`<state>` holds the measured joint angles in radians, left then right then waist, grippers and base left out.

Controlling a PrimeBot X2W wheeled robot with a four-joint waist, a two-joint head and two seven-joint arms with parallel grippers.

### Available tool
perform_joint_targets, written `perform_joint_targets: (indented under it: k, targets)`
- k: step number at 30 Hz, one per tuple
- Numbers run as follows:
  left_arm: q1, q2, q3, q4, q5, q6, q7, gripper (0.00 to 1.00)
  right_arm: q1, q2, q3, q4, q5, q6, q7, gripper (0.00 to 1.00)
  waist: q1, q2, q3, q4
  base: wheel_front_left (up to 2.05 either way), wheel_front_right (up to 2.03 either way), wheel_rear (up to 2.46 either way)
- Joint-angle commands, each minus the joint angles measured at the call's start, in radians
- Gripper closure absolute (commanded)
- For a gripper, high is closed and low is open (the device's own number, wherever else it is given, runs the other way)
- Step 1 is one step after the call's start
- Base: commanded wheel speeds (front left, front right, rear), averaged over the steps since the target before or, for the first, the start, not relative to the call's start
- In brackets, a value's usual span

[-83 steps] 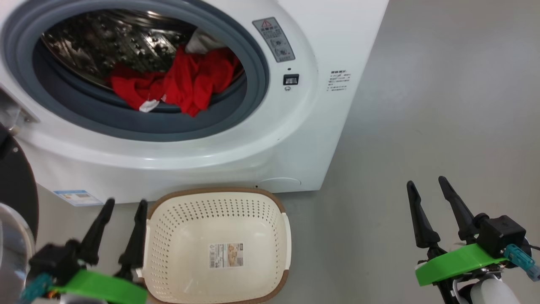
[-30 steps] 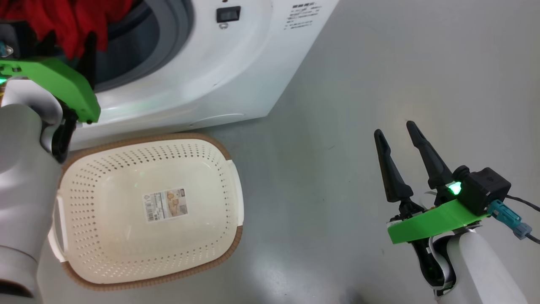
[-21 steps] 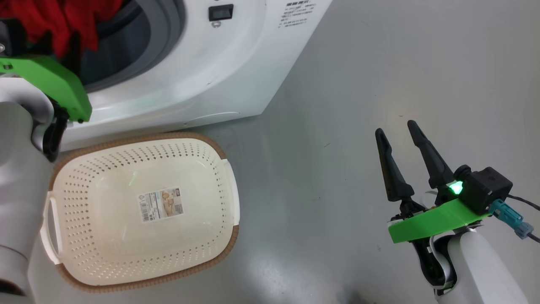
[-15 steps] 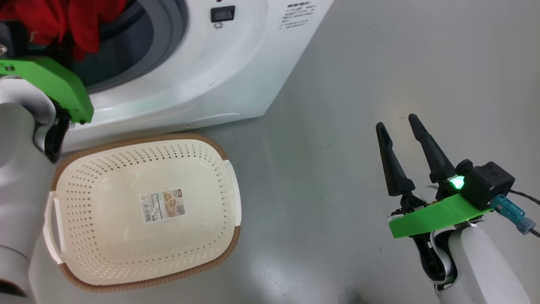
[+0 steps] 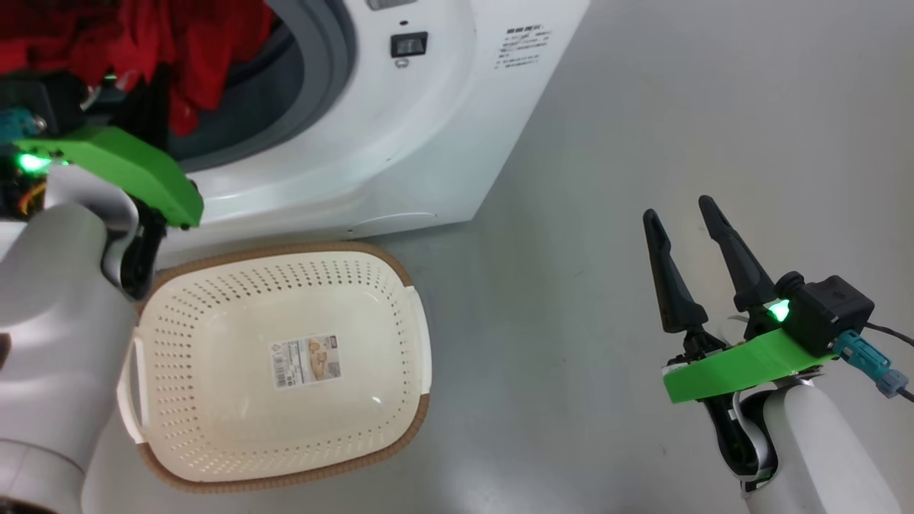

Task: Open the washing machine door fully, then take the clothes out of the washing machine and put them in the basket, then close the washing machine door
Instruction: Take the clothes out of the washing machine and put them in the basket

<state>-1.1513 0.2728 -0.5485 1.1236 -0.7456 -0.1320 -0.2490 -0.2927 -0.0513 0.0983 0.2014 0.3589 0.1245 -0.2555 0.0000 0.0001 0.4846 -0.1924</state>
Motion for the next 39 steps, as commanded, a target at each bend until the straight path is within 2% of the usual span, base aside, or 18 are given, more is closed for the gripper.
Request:
perform_joint_targets:
  k: [1,5,9,15,24,39]
  targets:
    - [0.011,0.047,0.018,-0.031,-0.009,0.001,-0.011,1.0,0.017,0.001,0.01,-0.018,-0.011,0.006,-0.006,0.0,0.0,-0.0001,-0.021,0.018,0.0,0.0,0.0]
    - [0.082,0.076,0.09,-0.168,0.005,0.001,-0.012,1.0,0.029,0.001,-0.002,-0.017,-0.021,0.006,-0.006,0.0,0.0,-0.0001,-0.048,0.038,0.0,0.0,0.0]
    - [0.159,0.076,0.176,-0.276,0.047,0.001,-0.013,1.0,0.042,0.001,-0.016,-0.014,-0.028,0.006,-0.006,0.0,0.0,-0.0001,-0.069,0.055,0.0,0.0,0.0]
    - [0.28,0.045,0.312,-0.44,0.126,0.001,-0.013,1.0,0.069,0.001,-0.033,-0.01,-0.04,0.006,-0.006,0.0,0.0,-0.0001,-0.112,0.081,0.0,0.0,0.0]
    - [0.44,-0.016,0.461,-0.68,0.236,0.001,-0.013,1.0,0.099,0.001,-0.043,-0.004,-0.052,0.006,-0.006,0.0,0.0,-0.0001,-0.161,0.113,0.0,0.0,0.0]
    - [0.64,-0.072,0.584,-1.042,0.33,0.001,-0.013,1.0,0.12,0.001,-0.043,0.002,-0.062,0.006,-0.006,0.0,0.0,-0.0001,-0.197,0.134,0.0,0.0,0.0]
